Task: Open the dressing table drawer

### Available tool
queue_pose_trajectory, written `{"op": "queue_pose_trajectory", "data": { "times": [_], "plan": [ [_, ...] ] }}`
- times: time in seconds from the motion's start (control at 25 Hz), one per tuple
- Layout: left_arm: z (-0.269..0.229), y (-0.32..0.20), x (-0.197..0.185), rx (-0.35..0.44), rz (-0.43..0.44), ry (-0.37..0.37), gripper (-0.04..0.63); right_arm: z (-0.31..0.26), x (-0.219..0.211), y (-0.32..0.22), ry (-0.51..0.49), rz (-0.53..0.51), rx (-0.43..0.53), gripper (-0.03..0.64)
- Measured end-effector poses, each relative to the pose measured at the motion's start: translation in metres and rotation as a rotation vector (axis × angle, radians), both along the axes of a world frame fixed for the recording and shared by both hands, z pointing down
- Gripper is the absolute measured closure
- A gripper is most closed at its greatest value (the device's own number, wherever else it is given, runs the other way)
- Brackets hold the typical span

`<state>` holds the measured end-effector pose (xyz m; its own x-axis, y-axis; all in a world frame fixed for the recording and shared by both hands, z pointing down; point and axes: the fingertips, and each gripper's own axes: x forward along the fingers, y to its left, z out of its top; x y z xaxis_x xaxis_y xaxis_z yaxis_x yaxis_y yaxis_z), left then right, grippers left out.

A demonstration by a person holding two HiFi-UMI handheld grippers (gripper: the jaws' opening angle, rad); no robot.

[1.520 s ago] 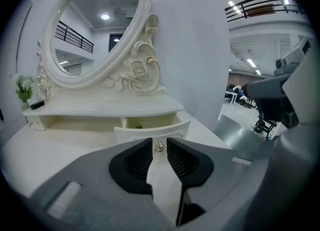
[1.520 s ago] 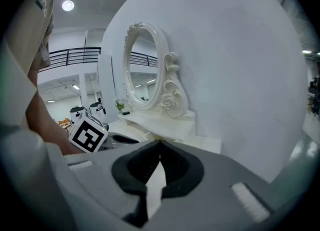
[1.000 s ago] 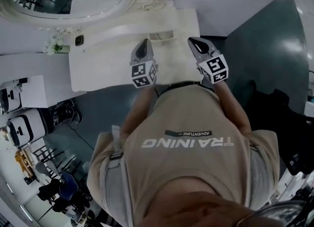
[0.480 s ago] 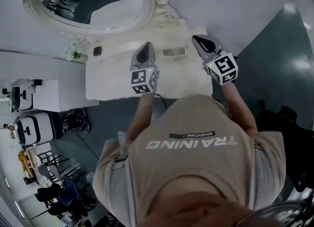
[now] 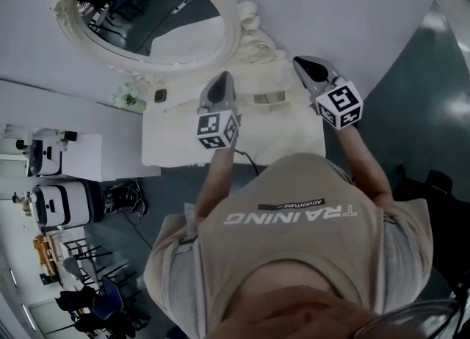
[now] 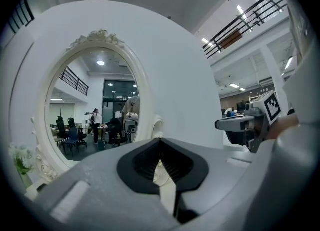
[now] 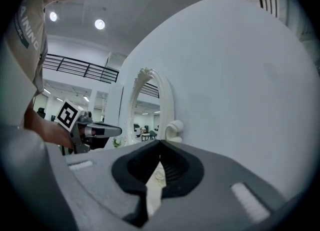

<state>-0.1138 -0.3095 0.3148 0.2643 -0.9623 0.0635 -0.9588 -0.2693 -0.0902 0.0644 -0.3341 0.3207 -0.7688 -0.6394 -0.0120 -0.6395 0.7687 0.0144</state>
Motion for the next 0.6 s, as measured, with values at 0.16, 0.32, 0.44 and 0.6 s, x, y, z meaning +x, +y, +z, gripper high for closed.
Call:
{"op": "queue_pose_trajectory", "data": {
  "times": [0.16,0.32,0.44,0.6],
  "plan": [
    [-0.003,0.001,0.015,0.008,0.020,-0.005,0.588,-0.013,0.001,0.004,0.043,-0.005,0.063,0.614],
    [0.008,0.000,0.026,-0.015,0.003,0.025,0.588,-0.010,-0.001,0.009,0.065,-0.031,0.059,0.614],
    [0.009,0.001,0.031,-0.018,-0.026,0.051,0.588,-0.002,-0.001,0.014,0.084,-0.042,0.039,0.614],
    [0.018,0.008,0.038,-0.032,-0.048,0.029,0.588,0.017,0.008,0.012,0.085,-0.032,0.025,0.614]
  ]
}}
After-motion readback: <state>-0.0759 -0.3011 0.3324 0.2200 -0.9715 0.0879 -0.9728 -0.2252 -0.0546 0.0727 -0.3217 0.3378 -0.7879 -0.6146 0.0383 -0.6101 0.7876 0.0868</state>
